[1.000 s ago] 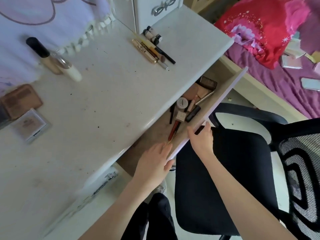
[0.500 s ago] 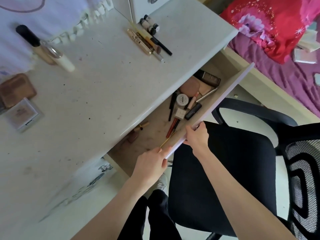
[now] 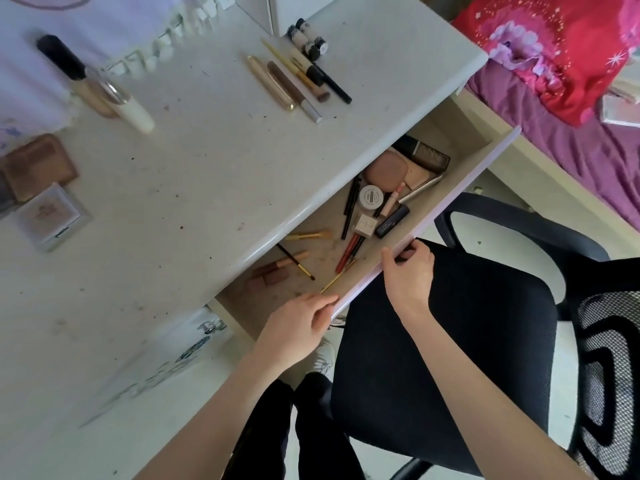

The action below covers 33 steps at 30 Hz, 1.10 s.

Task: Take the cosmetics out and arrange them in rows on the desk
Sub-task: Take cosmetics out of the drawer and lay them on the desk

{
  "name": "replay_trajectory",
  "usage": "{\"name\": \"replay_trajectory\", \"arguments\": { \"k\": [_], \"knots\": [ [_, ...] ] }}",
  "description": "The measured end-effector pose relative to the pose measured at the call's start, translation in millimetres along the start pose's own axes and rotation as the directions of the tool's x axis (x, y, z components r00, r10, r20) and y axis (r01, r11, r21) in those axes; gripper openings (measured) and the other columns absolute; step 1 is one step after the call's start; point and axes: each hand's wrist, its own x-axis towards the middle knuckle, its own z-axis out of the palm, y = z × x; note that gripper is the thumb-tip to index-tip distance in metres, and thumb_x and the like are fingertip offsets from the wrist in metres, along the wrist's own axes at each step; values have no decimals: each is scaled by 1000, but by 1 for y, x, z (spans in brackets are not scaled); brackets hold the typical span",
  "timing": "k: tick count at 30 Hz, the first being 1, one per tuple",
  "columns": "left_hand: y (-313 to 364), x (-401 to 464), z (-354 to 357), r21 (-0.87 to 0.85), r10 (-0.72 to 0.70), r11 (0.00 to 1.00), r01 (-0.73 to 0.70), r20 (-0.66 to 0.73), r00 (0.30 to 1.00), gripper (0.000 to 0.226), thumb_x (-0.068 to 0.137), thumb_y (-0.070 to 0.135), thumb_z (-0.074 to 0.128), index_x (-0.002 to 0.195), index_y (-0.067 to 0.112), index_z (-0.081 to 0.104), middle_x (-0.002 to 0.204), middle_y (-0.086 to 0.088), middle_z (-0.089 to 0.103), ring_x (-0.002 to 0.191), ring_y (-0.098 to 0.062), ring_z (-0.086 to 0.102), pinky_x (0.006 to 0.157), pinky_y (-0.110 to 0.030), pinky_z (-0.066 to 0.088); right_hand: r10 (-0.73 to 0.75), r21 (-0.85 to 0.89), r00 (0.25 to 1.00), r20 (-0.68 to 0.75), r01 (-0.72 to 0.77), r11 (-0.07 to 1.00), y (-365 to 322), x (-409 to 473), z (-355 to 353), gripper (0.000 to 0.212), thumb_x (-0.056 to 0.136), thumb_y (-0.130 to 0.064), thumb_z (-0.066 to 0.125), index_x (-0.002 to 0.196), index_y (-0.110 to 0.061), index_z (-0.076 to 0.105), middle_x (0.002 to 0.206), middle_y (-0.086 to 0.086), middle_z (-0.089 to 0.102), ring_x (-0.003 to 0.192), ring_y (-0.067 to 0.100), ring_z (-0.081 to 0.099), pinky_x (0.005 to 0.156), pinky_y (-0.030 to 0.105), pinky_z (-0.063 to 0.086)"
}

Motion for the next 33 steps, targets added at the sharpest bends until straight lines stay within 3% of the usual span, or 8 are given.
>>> {"name": "replay_trajectory", "arguments": {
  "k": [3, 6, 10, 14, 17, 22, 25, 33],
  "knots": [
    [-18, 2, 1, 5, -45, 999, 45, -96, 994, 34, 97, 19, 41, 129, 19, 53, 126, -1, 55, 115, -16, 53, 99, -28, 41, -354, -341, 930, -99, 303, 890, -1, -2, -2, 42, 87, -19, 61, 125, -7, 49, 115, 10, 52, 108, 26, 48, 90, 38, 39],
    [-33, 11, -3, 263, -87, 959, 109, -96, 992, 49, 90, 5, 47, 137, 17, 40, 138, -7, 40, 128, -22, 36, 105, -34, 34, -640, -542, 762, 100, 581, 607, -9, 9, 5, 26, 85, -14, 62, 110, -5, 61, 105, 14, 60, 102, 34, 54, 85, 44, 41],
    [-44, 29, -5, 483, -83, 868, 116, -89, 993, 73, 84, -4, 45, 147, 15, 14, 155, -9, 7, 143, -30, 8, 112, -46, 24, -382, -698, 750, 539, 652, 296, -32, 35, 25, 33, 93, -20, 49, 125, -9, 51, 125, 10, 52, 119, 30, 45, 95, 39, 36],
    [-47, 52, -3, 528, -110, 841, 118, -46, 993, 83, 86, 1, 49, 148, 13, -5, 156, -10, -11, 143, -31, -6, 115, -45, 14, -191, -753, 821, 539, 571, 329, -43, 52, 43, 36, 92, -11, 47, 127, -3, 43, 131, 18, 42, 127, 36, 36, 92, 45, 41],
    [-47, 62, -3, 529, -192, 830, 178, -30, 981, 87, 86, 5, 53, 148, 13, -7, 155, -12, -5, 143, -31, 0, 114, -43, 14, -103, -775, 858, 503, 500, 386, -43, 63, 51, 43, 91, -5, 46, 132, 0, 36, 140, 21, 29, 137, 42, 17, 100, 48, 38],
    [-56, 60, 8, 513, -182, 826, 232, -147, 972, 78, 77, -4, 59, 143, 14, 21, 137, -15, 28, 125, -34, 29, 97, -46, 42, -79, -792, 894, 441, 429, 435, -43, 73, 62, 50, 88, 5, 48, 135, -2, 32, 147, 22, 15, 140, 45, -3, 98, 48, 41],
    [-56, 62, 12, 491, -190, 835, 250, -169, 967, 56, 82, -1, 57, 131, 10, 34, 128, -15, 37, 118, -33, 37, 96, -42, 41, -80, -812, 910, 407, 401, 425, -40, 77, 68, 47, 88, 3, 49, 133, -1, 35, 144, 23, 20, 140, 45, -13, 99, 48, 41],
    [-55, 66, 15, 486, -253, 829, 276, -114, 961, 33, 90, 26, 56, 116, 10, 43, 118, -9, 52, 111, -26, 51, 89, -34, 42, -51, -814, 882, 468, 452, 365, -41, 69, 71, 57, 86, -11, 55, 136, 0, 29, 139, 19, 35, 129, 33, 32, 101, 44, 35]
  ]
}}
